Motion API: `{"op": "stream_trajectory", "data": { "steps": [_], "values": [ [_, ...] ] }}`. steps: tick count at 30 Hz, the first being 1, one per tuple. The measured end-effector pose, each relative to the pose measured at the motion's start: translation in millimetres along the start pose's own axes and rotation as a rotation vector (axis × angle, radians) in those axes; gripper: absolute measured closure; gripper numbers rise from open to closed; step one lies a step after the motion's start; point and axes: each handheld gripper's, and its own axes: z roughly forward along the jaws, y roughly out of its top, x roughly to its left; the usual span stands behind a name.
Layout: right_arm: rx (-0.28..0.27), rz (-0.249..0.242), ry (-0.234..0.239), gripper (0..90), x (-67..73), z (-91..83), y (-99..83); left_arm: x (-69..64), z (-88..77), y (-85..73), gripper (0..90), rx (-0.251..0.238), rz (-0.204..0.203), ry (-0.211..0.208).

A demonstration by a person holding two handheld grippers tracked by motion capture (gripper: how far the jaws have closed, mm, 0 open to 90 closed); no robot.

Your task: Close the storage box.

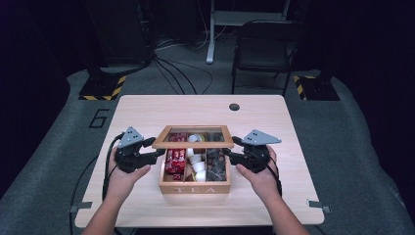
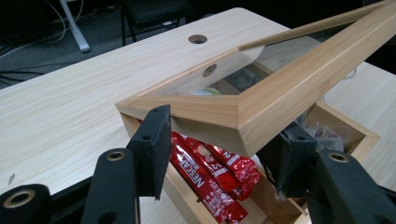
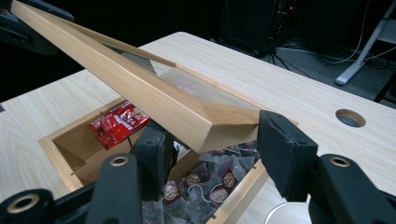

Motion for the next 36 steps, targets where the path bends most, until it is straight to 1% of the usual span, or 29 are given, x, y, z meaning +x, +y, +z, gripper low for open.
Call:
{"op": "stream_trajectory", "data": {
  "steps": [1, 4, 6, 11, 12, 13, 14, 15, 16, 17, 18, 19, 21, 22, 24, 25, 26, 28, 29, 32, 34, 35, 36],
  "values": [
    [-0.003, 0.007, 0.002, 46.1, 0.6, -0.5, -0.9, -0.6, 0.1, -1.1, 46.6, -0.002, 0.002, 0.001],
    [-0.001, 0.005, -0.001, 46.0, 2.3, -1.2, -3.3, -2.2, 0.0, -3.8, 46.6, -0.002, 0.005, 0.004],
    [0.002, -0.002, -0.005, 45.9, 3.6, -1.4, -4.5, -3.4, 0.1, -6.0, 46.5, -0.002, 0.01, 0.008],
    [0.012, -0.037, -0.013, 45.6, 8.1, -3.5, -8.5, -5.3, -1.3, -12.2, 46.4, 0.002, 0.017, -0.001],
    [0.011, -0.036, -0.014, 45.5, 9.0, -3.9, -9.6, -5.9, -1.2, -13.4, 46.4, -0.005, 0.017, 0.003],
    [0.009, -0.028, -0.016, 45.4, 9.9, -3.9, -10.3, -6.3, -2.1, -14.6, 46.5, 0.002, 0.017, -0.005],
    [0.012, -0.038, -0.01, 45.5, 9.9, -4.5, -11.8, -7.0, -2.2, -15.8, 46.5, -0.002, 0.02, -0.001],
    [0.008, -0.033, -0.016, 45.4, 10.9, -4.1, -12.9, -7.5, -2.6, -16.5, 46.5, -0.001, 0.023, -0.002],
    [0.01, -0.043, -0.013, 45.4, 10.6, -4.5, -14.0, -7.9, -2.7, -17.5, 46.5, -0.004, 0.028, 0.002],
    [0.005, -0.033, -0.015, 45.3, 11.6, -4.4, -15.2, -8.6, -3.3, -18.4, 46.5, 0.001, 0.023, -0.002],
    [0.006, -0.039, -0.01, 45.4, 11.6, -5.1, -16.7, -9.1, -3.2, -19.4, 46.5, -0.005, 0.02, -0.001],
    [0.005, -0.032, -0.014, 45.4, 12.5, -5.3, -17.5, -9.3, -3.3, -20.0, 46.5, -0.007, 0.018, -0.003],
    [0.001, -0.034, -0.015, 45.4, 13.4, -5.8, -18.7, -10.0, -3.4, -22.5, 46.4, -0.012, 0.014, -0.002],
    [0.002, -0.041, -0.014, 45.4, 13.9, -6.9, -19.9, -10.6, -2.9, -23.8, 46.5, -0.018, 0.016, 0.002],
    [0.001, -0.038, -0.017, 45.4, 15.5, -7.3, -21.4, -11.5, -3.1, -25.6, 46.4, -0.011, 0.02, 0.0],
    [0.004, -0.051, -0.011, 45.5, 15.2, -7.8, -22.7, -12.2, -2.8, -26.9, 46.4, -0.011, 0.026, 0.003],
    [0.007, -0.047, -0.012, 45.5, 15.9, -7.6, -23.7, -13.0, -2.9, -29.1, 46.4, -0.004, 0.034, 0.005],
    [0.022, -0.06, -0.008, 45.6, 16.3, -8.0, -26.6, -13.0, -3.3, -31.7, 46.6, 0.002, 0.035, -0.005],
    [0.025, -0.058, -0.009, 45.7, 17.0, -8.1, -27.6, -12.9, -3.6, -34.3, 46.7, 0.004, 0.028, -0.016],
    [0.039, -0.081, -0.013, 46.3, 19.7, -9.3, -32.0, -12.6, -3.8, -40.7, 47.3, 0.005, 0.015, -0.034],
    [0.044, -0.094, -0.018, 46.8, 21.9, -10.3, -36.0, -14.0, -4.2, -43.2, 47.6, 0.011, 0.023, -0.031],
    [0.044, -0.088, -0.015, 47.2, 22.8, -10.7, -37.3, -14.9, -4.4, -44.5, 47.9, 0.014, 0.028, -0.029],
    [0.043, -0.094, -0.02, 47.6, 23.3, -11.3, -39.0, -15.8, -4.4, -46.3, 48.2, 0.014, 0.029, -0.028]
  ]
}}
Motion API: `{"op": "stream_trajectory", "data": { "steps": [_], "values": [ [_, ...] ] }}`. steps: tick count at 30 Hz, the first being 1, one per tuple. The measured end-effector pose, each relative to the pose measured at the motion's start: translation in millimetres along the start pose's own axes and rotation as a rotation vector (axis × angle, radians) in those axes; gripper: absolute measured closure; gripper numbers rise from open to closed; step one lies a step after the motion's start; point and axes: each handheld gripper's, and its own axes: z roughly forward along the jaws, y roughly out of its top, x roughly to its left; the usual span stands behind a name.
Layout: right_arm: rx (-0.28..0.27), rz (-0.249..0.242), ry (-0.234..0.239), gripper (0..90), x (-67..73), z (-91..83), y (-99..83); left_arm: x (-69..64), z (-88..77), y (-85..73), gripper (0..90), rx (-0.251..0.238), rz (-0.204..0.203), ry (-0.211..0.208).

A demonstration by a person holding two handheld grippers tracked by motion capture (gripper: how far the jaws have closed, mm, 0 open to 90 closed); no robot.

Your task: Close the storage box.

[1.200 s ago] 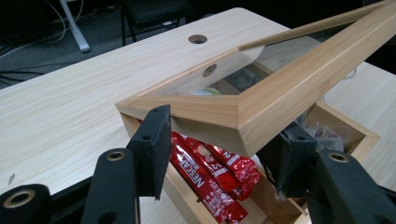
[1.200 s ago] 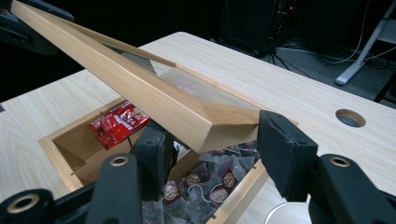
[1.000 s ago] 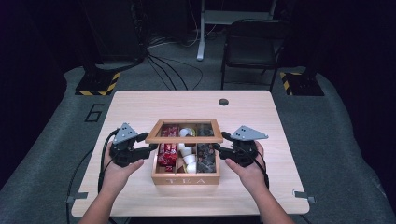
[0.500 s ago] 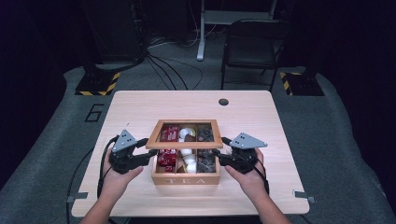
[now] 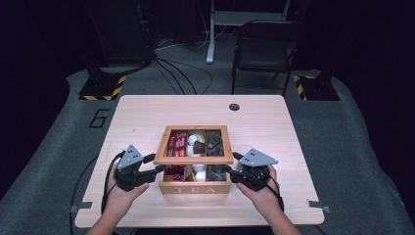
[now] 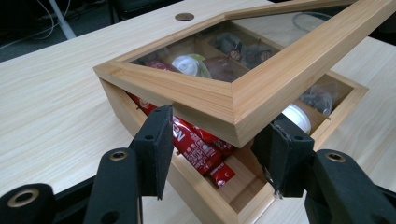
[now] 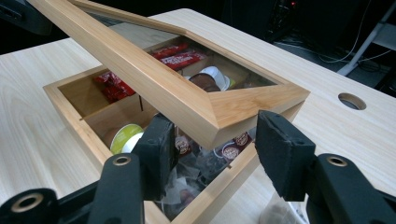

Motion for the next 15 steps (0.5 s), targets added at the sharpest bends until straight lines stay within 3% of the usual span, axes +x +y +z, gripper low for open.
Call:
{"op": "stream_trajectory", "data": {
  "steps": [6, 11, 15],
  "values": [
    [-0.003, -0.001, 0.005, 48.6, 5.1, -2.3, -11.2, -3.9, 1.9, -9.1, 48.4, 0.018, 0.011, -0.001],
    [0.026, -0.013, 0.008, 49.5, 8.0, -0.5, -18.9, -7.3, 4.0, -16.1, 48.3, 0.038, 0.026, 0.005],
    [0.045, -0.025, 0.012, 51.3, 9.0, -0.2, -22.9, -8.1, 5.5, -22.1, 48.3, 0.038, 0.014, -0.003]
  ]
}}
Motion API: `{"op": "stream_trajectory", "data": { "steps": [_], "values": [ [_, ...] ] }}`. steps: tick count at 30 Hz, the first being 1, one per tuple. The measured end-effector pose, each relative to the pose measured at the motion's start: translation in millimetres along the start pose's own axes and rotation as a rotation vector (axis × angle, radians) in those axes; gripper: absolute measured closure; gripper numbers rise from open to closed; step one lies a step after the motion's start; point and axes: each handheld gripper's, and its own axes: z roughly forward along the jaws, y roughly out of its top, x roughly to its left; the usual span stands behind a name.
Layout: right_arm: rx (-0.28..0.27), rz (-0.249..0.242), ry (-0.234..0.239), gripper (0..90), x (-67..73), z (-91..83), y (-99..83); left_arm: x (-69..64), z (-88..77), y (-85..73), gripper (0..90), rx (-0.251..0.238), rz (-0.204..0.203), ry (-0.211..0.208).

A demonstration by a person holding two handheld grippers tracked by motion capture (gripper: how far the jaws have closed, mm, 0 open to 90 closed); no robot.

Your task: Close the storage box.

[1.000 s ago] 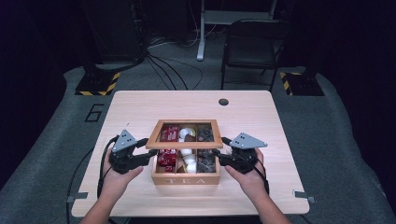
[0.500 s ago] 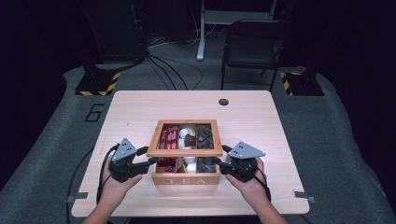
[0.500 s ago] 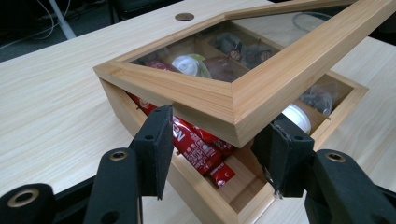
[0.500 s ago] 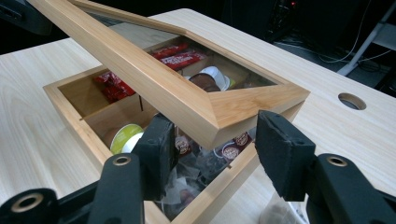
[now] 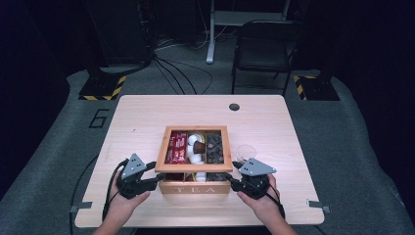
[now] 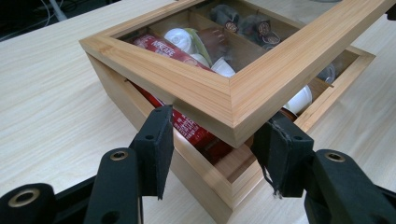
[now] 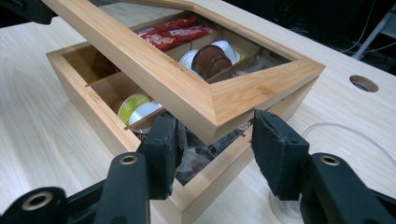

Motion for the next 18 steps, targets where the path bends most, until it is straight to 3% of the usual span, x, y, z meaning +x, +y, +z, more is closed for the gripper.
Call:
{"op": "stream_trajectory", "data": {
  "steps": [8, 14, 18],
  "values": [
    [0.002, 0.024, 0.007, 52.5, 1.3, 1.7, -5.7, -1.3, 2.8, -6.8, 48.4, -0.016, -0.01, 0.005],
    [0.013, 0.035, 0.012, 52.4, 2.6, 3.2, -9.5, -0.8, 5.3, -12.2, 48.5, -0.018, -0.025, -0.012],
    [0.023, 0.034, 0.012, 52.1, 3.1, 5.2, -12.3, 0.1, 7.0, -15.0, 48.4, -0.001, -0.013, -0.03]
  ]
}}
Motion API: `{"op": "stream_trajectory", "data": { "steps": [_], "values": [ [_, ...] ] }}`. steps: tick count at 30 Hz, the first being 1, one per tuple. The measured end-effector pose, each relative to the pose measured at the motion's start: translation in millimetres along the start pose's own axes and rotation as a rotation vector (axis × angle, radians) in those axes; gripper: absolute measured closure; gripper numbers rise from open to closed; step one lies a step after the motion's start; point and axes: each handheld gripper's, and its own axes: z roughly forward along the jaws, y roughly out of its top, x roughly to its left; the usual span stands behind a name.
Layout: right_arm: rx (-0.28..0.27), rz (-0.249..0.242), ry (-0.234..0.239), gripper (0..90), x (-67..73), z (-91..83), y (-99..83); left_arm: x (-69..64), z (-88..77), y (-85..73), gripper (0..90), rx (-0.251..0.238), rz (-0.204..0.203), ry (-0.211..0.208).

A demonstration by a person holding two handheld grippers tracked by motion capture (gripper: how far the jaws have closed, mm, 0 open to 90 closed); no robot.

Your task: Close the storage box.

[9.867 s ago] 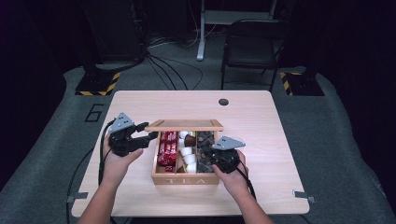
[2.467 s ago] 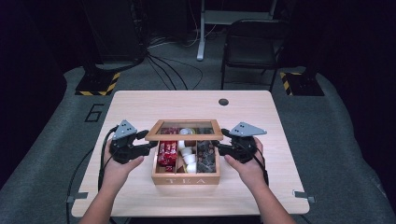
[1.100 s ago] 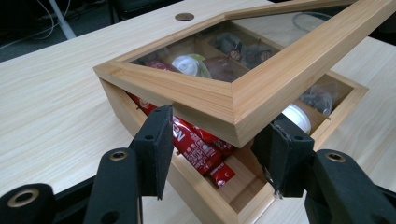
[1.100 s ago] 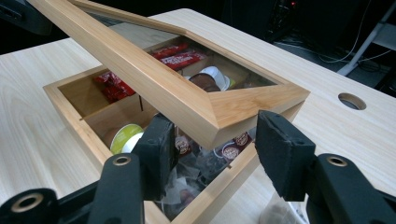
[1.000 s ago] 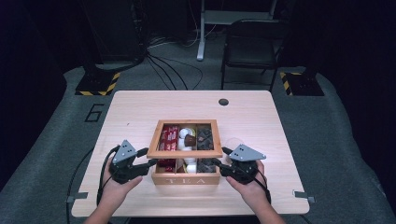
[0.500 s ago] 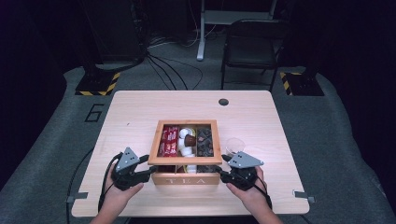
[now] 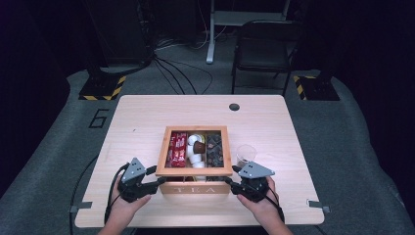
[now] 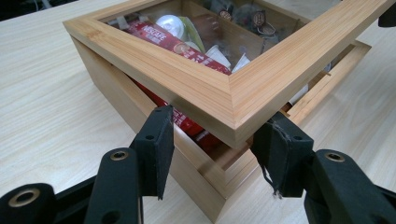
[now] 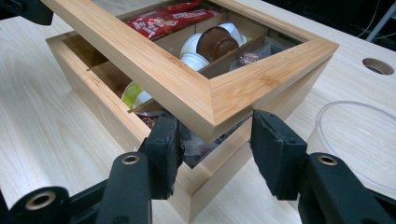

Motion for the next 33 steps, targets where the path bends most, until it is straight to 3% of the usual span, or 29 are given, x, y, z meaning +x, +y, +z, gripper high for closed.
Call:
{"op": "stream_trajectory", "data": {
  "steps": [15, 19, 33],
  "values": [
    [0.024, 0.03, 0.018, 51.1, 0.8, 5.1, -7.7, -2.2, 5.3, -7.1, 48.3, 0.022, -0.013, 0.007],
    [0.037, 0.039, 0.023, 49.7, 2.0, 6.8, -10.1, -3.2, 6.3, -7.8, 48.3, 0.048, -0.011, -0.013],
    [0.061, 0.054, 0.046, 49.2, 3.2, 10.1, -13.6, -5.0, 9.3, -10.3, 47.6, 0.069, -0.011, -0.015]
  ]
}}
